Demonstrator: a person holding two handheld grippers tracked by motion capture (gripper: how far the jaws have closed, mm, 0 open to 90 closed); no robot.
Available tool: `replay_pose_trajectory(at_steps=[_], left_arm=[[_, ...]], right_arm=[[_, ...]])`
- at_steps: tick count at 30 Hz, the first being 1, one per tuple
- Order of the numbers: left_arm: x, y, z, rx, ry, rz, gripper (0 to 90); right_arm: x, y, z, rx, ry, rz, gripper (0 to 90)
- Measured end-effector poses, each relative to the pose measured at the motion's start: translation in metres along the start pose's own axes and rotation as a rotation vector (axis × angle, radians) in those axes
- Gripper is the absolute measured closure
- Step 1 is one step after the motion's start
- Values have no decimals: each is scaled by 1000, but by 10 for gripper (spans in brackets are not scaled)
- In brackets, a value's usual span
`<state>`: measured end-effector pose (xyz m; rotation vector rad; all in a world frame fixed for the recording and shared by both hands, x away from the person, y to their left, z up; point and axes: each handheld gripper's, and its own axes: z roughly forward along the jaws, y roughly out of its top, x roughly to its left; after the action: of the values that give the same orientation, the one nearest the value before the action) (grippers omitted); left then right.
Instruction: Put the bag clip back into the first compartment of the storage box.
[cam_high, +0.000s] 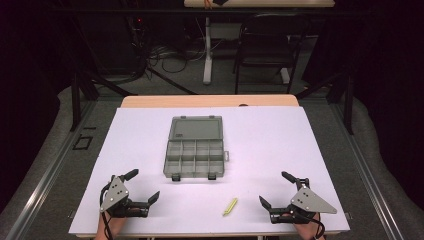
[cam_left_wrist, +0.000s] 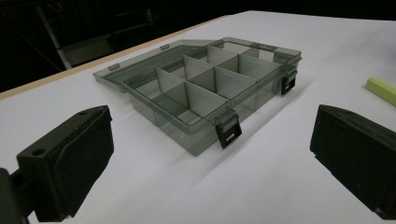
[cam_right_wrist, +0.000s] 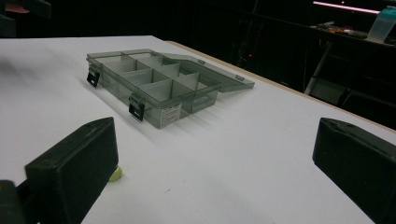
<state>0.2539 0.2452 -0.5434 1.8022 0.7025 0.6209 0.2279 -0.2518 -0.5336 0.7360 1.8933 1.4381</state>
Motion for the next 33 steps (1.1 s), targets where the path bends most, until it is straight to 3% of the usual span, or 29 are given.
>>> replay_pose_trajectory(at_steps=[19,33], left_arm=[[-7,4,8,15,-37,7,0],[-21,12,28,30,-109,1,0]], right_arm=[[0,-1,2,20,-6,-9,1],[0,-1,2,20,-7,-10,2]])
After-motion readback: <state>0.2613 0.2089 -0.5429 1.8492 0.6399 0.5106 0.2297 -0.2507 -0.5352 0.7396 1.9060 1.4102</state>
